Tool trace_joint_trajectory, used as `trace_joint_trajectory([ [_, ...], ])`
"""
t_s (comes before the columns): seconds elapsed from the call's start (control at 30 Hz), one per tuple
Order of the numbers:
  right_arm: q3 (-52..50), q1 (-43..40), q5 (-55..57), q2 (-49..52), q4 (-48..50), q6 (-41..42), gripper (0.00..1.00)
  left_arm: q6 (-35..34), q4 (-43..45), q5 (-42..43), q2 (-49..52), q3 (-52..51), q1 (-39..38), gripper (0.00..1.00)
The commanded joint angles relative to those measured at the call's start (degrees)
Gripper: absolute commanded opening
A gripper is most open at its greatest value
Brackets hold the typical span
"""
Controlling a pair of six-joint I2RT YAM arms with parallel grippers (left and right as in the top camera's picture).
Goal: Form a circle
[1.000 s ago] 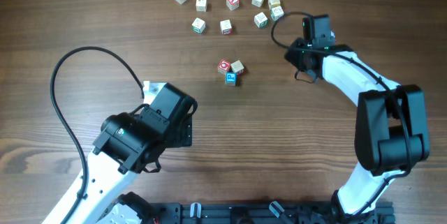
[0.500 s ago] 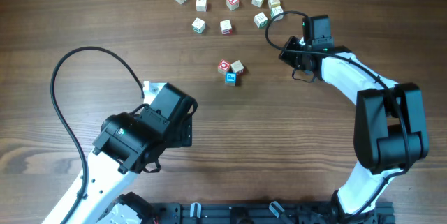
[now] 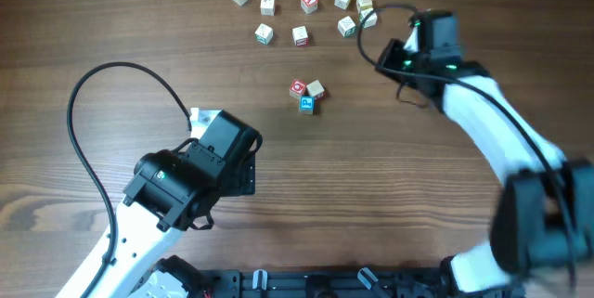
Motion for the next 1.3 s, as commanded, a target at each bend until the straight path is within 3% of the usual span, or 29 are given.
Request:
trace_joint_trajectory([
  [0.0,0.44,-0.13,7.1,-15.02,-4.96,-4.66,0.05,-0.11,-0.02,-0.98,-0.39,-0.26,0.26,1.0],
  [0.07,0.44,-0.15,9.75,-21.03,-8.66,-5.25,0.06,-0.11,-0.02,-0.98,-0.39,-0.26,0.26,1.0],
  [0.17,0.44,-0.15,10.86,-32.06,-14.32,-5.79,0.41,-0.11,-0.02,-0.98,-0.39,-0.26,0.26,1.0],
  [0.23,0.44,-0.15,11.58,-36.04,-16.72,-5.81,1.0,-0.11,-0.02,-0.98,-0.42,-0.26,0.26,1.0],
  [0.47,0.44,-0.13,11.65,-41.38,-23.78,-5.2,1.0,-0.11,-0.02,-0.96,-0.39,-0.26,0.26,1.0],
  [0.67,0.44,-0.15,18.03,-38.36,-25.18,-5.22,1.0,-0.11,-0.02,-0.98,-0.39,-0.26,0.26,1.0],
  [1.0,-0.09,-0.15,18.75,-35.01,-27.41,-5.25,1.0,-0.11,-0.02,-0.98,-0.39,-0.26,0.26,1.0],
  [1.13,-8.74,-0.48,20.26,-47.3,-16.85,-5.4,1.0,-0.13,0.0,-0.98,-0.39,-0.26,0.26,1.0],
  [1.27,-27.47,-4.31,19.28,-67.43,-4.87,-7.32,1.0,-0.11,-0.02,-0.98,-0.39,-0.26,0.26,1.0],
])
